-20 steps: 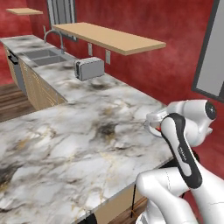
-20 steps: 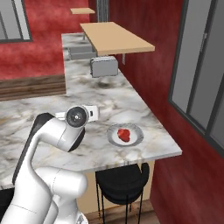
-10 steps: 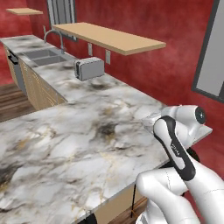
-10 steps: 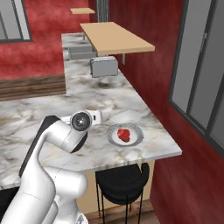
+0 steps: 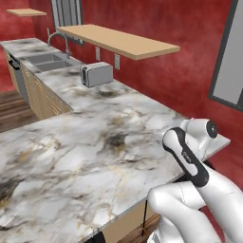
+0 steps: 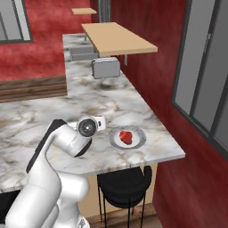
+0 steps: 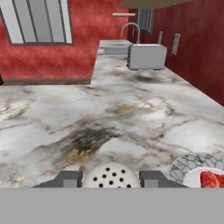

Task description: Retrieve the shaker from the cabinet and place it next the steak on a plate on the dining table.

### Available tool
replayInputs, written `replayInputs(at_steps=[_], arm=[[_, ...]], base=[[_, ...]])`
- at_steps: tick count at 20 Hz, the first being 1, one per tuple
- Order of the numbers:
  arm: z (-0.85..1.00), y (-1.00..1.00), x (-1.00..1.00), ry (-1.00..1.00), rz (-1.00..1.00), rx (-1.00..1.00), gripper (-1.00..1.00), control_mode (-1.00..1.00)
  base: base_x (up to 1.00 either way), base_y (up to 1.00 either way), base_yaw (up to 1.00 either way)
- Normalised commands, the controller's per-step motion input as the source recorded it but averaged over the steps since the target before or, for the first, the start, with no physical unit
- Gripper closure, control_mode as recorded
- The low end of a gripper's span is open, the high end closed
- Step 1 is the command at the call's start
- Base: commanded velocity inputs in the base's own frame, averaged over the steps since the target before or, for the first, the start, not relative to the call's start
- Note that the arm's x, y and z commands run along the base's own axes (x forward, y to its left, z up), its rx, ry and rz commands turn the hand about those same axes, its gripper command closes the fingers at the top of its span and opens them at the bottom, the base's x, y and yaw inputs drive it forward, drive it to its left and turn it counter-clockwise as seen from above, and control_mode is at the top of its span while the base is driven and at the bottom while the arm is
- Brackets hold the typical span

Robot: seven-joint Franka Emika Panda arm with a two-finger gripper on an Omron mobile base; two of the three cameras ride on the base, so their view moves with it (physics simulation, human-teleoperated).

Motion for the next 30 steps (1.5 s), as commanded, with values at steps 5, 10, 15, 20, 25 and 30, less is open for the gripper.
replayInputs(at_steps=[5,10,15,20,25,30], arm=[[-0.33,-0.1,0.19,0.0,0.0,0.0,1.0,-1.0],[-0.37,0.0,0.07,0.0,0.05,0.0,1.0,-1.0],[-0.36,0.0,0.18,0.0,0.05,-0.02,1.0,-1.0],[-0.35,0.0,0.18,0.0,0.05,-0.03,1.0,-1.0],[-0.32,0.0,0.16,0.0,0.05,-0.03,1.0,-1.0],[-0.31,0.0,0.12,0.0,0.05,-0.02,1.0,-1.0]], base=[[0.0,0.0,0.0],[0.0,0.0,0.0],[0.0,0.0,0.0],[0.0,0.0,0.0],[0.0,0.0,0.0],[0.0,0.0,0.0]])
